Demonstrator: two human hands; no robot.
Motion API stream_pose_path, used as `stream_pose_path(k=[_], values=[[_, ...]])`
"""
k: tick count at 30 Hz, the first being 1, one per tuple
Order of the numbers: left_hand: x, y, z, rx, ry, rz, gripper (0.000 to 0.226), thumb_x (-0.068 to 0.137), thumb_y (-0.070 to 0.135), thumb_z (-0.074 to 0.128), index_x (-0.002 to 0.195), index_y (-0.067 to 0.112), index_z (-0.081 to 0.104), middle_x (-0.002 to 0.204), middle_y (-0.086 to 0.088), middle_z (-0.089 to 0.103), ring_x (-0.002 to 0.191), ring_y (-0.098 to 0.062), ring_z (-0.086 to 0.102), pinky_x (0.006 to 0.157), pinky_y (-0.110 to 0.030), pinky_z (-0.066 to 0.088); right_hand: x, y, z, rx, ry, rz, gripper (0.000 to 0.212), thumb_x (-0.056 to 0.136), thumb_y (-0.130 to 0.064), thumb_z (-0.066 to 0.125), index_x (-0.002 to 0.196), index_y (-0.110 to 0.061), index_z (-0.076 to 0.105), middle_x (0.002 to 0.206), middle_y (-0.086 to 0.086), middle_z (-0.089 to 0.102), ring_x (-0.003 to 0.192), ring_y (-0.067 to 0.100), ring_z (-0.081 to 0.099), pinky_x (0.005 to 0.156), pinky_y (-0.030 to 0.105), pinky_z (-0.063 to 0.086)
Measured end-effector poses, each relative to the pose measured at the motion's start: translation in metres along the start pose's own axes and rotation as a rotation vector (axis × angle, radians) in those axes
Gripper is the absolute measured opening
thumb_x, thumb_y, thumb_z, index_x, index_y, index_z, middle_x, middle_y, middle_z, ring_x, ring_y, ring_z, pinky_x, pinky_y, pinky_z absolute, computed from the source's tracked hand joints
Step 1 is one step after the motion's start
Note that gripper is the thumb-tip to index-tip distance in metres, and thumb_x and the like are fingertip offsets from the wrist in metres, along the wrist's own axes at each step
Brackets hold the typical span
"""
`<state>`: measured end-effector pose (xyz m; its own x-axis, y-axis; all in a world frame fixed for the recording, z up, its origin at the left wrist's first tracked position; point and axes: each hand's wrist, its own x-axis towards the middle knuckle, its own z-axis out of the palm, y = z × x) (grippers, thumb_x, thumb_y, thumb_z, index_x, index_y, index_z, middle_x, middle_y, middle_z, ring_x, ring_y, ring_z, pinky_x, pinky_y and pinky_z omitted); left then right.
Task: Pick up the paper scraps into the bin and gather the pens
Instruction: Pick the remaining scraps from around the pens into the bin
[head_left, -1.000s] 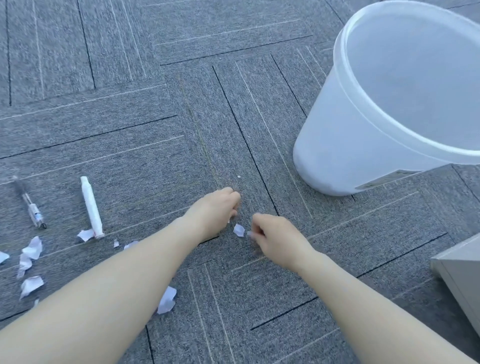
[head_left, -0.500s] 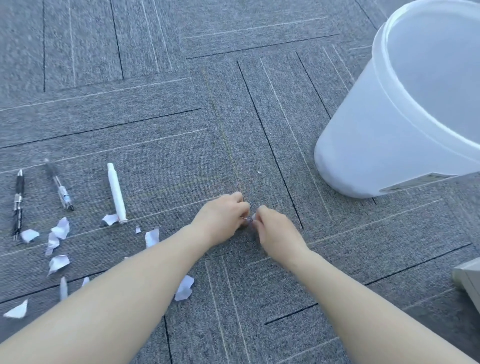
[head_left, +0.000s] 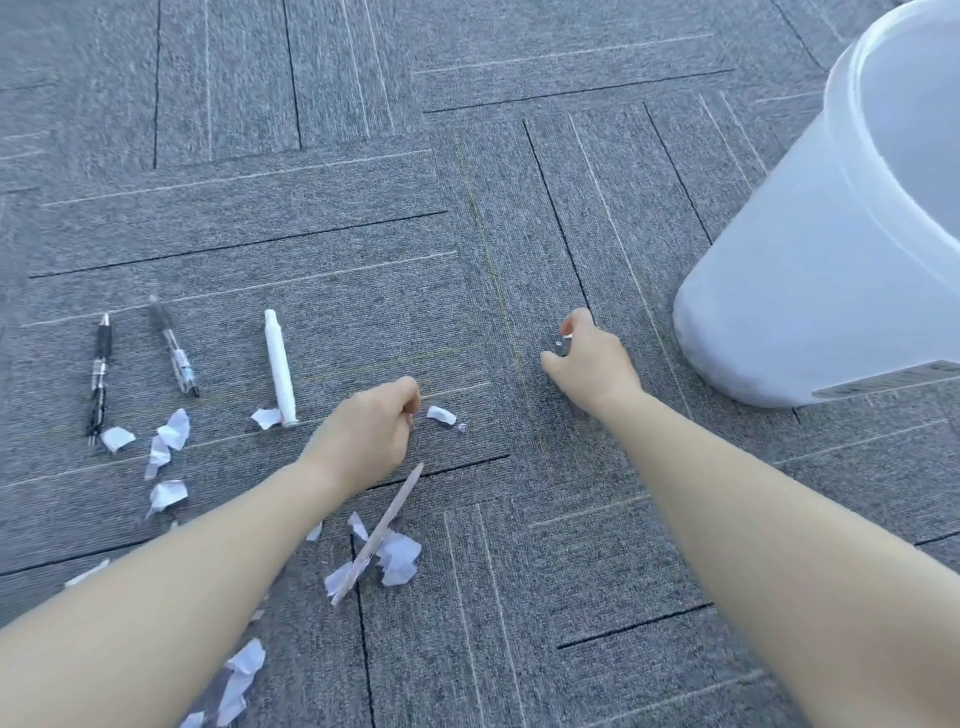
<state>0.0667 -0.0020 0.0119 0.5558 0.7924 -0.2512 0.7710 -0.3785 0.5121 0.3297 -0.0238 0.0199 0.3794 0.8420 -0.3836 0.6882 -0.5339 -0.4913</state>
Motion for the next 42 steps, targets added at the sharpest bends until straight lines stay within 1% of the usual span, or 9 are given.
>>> stream_pose_path(k=[4, 9, 19, 22, 25, 32, 35, 39, 42], values=[[-0.002, 0.011, 0.005, -0.03, -0.012, -0.005, 0.011, 0.088, 0.019, 0.05, 0.094, 0.027, 0.045, 0.086, 0.006, 0.055, 0.071, -0.019, 0.056, 0.062, -0.034, 0.047, 0.007, -0.001, 0.004, -0.074, 0.036, 0.012, 0.021, 0.097, -0.032, 0.053, 0.106, -0.015, 0.045, 0.086, 0.005, 0.056, 0.076, 0.023, 0.053, 0.061, 0.032, 0.037], [0.01, 0.028, 0.013, 0.235, -0.182, 0.032, 0.061, 0.081, 0.056, 0.061, 0.131, 0.029, 0.037, 0.117, 0.005, 0.039, 0.093, -0.016, 0.054, 0.071, -0.036, 0.05, 0.011, 0.0, 0.004, -0.169, 0.027, -0.008, 0.015, 0.101, -0.025, 0.045, 0.099, -0.011, 0.051, 0.087, 0.007, 0.056, 0.074, 0.022, 0.049, 0.06, 0.031, 0.032], [0.025, 0.029, 0.028, 0.226, -0.102, 0.2, 0.009, 0.097, 0.021, 0.047, 0.096, 0.013, 0.05, 0.098, -0.004, 0.052, 0.084, -0.027, 0.058, 0.067, -0.035, 0.043, 0.006, 0.017, -0.001, 0.093, 0.069, 0.013, 0.019, 0.098, -0.023, 0.046, 0.086, -0.01, 0.051, 0.076, 0.003, 0.056, 0.062, 0.017, 0.046, 0.049, 0.029, 0.033], [0.028, 0.032, 0.024, 0.042, -0.078, 0.074, 0.008, 0.096, 0.02, 0.05, 0.089, 0.015, 0.051, 0.091, -0.001, 0.052, 0.084, -0.023, 0.056, 0.075, -0.035, 0.046, -0.005, 0.009, -0.007, 0.226, 0.125, -0.036, 0.02, 0.096, -0.022, 0.046, 0.081, -0.01, 0.052, 0.067, 0.0, 0.052, 0.055, 0.015, 0.042, 0.047, 0.028, 0.032], [0.047, 0.069, -0.003, -0.261, 0.193, -0.039, 0.011, 0.092, 0.02, 0.057, 0.083, 0.016, 0.055, 0.083, 0.001, 0.056, 0.077, -0.016, 0.052, 0.071, -0.029, 0.041, -0.017, -0.014, -0.037, 0.35, 0.266, -0.137, 0.018, 0.095, -0.022, 0.049, 0.078, -0.016, 0.053, 0.06, -0.005, 0.049, 0.051, 0.01, 0.04, 0.05, 0.027, 0.032], [0.111, 0.267, -0.108, -0.779, 0.508, 0.319, 0.016, 0.087, 0.017, 0.063, 0.074, 0.017, 0.055, 0.059, 0.012, 0.05, 0.055, -0.003, 0.045, 0.055, -0.018, 0.036, -0.056, -0.054, -0.201, 0.313, 0.579, -0.287, 0.021, 0.089, -0.032, 0.053, 0.071, -0.022, 0.052, 0.059, -0.001, 0.056, 0.053, 0.017, 0.045, 0.052, 0.032, 0.036], [0.134, 0.342, -0.119, -0.727, 0.416, 0.429, 0.013, 0.085, 0.017, 0.065, 0.075, 0.016, 0.057, 0.064, 0.009, 0.056, 0.06, -0.008, 0.051, 0.057, -0.02, 0.038, -0.064, -0.02, -0.273, 0.242, 0.618, -0.098, 0.022, 0.088, -0.029, 0.053, 0.074, -0.012, 0.054, 0.062, 0.007, 0.056, 0.051, 0.021, 0.043, 0.052, 0.032, 0.036], [0.161, 0.391, -0.096, -0.305, 0.103, 0.45, 0.008, 0.086, 0.02, 0.06, 0.085, 0.015, 0.067, 0.091, -0.006, 0.07, 0.089, -0.024, 0.062, 0.072, -0.029, 0.045, -0.065, 0.03, -0.303, 0.206, 0.315, 0.199, 0.027, 0.092, -0.027, 0.051, 0.082, -0.004, 0.063, 0.072, 0.009, 0.059, 0.058, 0.025, 0.053, 0.054, 0.033, 0.043], [0.169, 0.387, -0.084, -0.167, 0.099, 0.426, 0.023, 0.091, 0.022, 0.052, 0.093, 0.009, 0.07, 0.096, -0.009, 0.07, 0.091, -0.029, 0.062, 0.079, -0.036, 0.05, -0.069, 0.048, -0.305, 0.054, 0.344, 0.266, 0.027, 0.093, -0.025, 0.05, 0.09, -0.005, 0.068, 0.076, 0.014, 0.058, 0.069, 0.028, 0.052, 0.064, 0.035, 0.042]])
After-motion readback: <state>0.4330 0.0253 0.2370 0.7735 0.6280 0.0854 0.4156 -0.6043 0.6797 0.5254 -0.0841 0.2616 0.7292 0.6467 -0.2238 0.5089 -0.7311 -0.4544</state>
